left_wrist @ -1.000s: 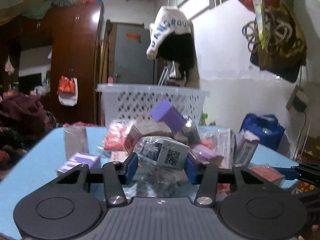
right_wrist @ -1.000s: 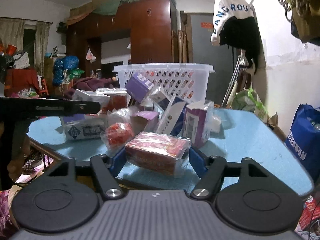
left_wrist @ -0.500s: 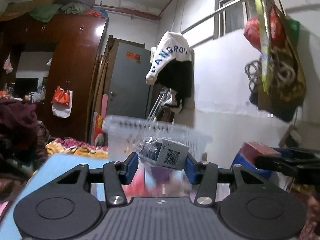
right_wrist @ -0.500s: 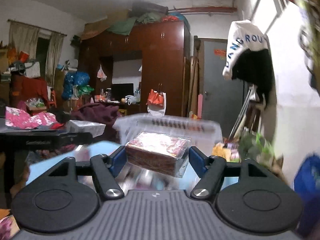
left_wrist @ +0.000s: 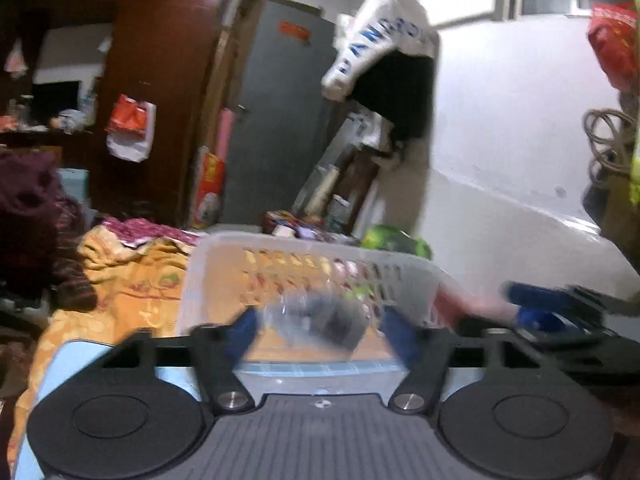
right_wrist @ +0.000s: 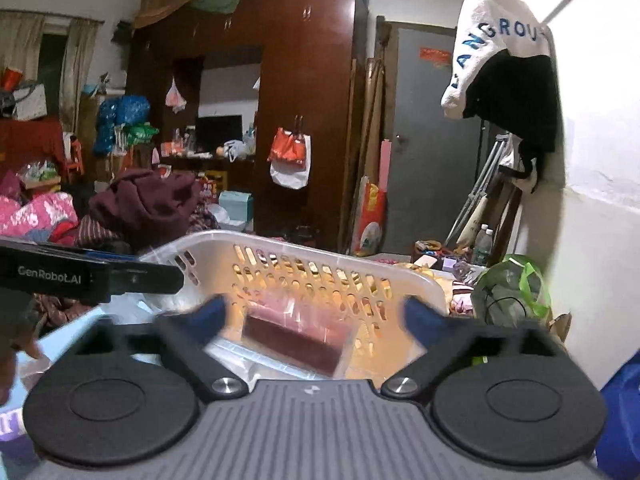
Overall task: Organize objects
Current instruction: 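Lift both held boxes over the white basket and open both tools, then grasp the bagged red ball with the right tool while the left grasps a white box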
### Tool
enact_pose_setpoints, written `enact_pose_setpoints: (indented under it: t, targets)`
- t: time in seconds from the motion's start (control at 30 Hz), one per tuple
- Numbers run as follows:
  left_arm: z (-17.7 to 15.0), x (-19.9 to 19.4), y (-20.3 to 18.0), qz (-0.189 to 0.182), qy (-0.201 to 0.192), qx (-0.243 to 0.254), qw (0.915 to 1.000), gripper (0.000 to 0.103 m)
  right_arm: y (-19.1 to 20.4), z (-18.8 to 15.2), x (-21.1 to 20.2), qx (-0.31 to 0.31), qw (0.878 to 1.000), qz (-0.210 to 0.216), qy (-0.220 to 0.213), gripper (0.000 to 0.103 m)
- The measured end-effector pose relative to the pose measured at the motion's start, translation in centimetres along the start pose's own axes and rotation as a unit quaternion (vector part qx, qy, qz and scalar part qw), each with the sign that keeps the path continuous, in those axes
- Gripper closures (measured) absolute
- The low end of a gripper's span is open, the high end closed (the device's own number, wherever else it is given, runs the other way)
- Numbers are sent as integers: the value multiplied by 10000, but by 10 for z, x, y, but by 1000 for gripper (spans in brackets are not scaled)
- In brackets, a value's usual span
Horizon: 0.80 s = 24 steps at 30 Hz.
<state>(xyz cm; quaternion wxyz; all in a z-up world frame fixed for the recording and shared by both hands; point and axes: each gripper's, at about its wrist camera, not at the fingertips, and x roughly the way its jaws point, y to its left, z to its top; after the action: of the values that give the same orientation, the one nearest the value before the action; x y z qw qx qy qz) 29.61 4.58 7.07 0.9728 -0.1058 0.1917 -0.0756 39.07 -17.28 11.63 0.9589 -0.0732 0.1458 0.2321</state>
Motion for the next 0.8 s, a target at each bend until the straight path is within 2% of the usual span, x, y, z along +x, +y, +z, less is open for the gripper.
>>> enact_pose_setpoints:
  t: [0.1,0.2,0.33,0.4,0.5,0.53,0.57,0.63,0.7,0.8]
  targets:
    - [-8,-29,-4,-104,-251,190,9995,19,2,-13,-44,-41,9996,-8,-279,0]
    - [-35,-78,-10,-255,-542,416,9973,16,0,-49,-92,191,9978,45,-637,0]
    - [-107,-139,-16,-528,-812,639,9932,14,6,-130,-146,692,9943,265,-768,0]
    - [-142,-159,-14,-562,-809,646,9930,14,16,-168,-159,903,9921,637,-589,0]
    - [-172,-169,-7,-516,-720,600,9943,14,38,-192,-160,839,9889,1102,-544,1]
    - [-178,-171,-6,-548,-685,620,9942,14,47,-193,-155,673,9908,1073,-483,6]
    - [-179,-171,-9,-580,-669,714,9935,14,56,-191,-150,487,9927,993,-484,17]
    - [-180,-170,-15,-553,-709,951,9914,14,67,-187,-137,305,9942,903,-502,26]
    - [-186,-169,-18,-539,-657,1060,9907,14,72,-184,-125,248,9938,986,-445,27]
    - [-198,-160,-15,-591,-506,1105,9908,15,74,-187,-114,189,9947,940,-376,40]
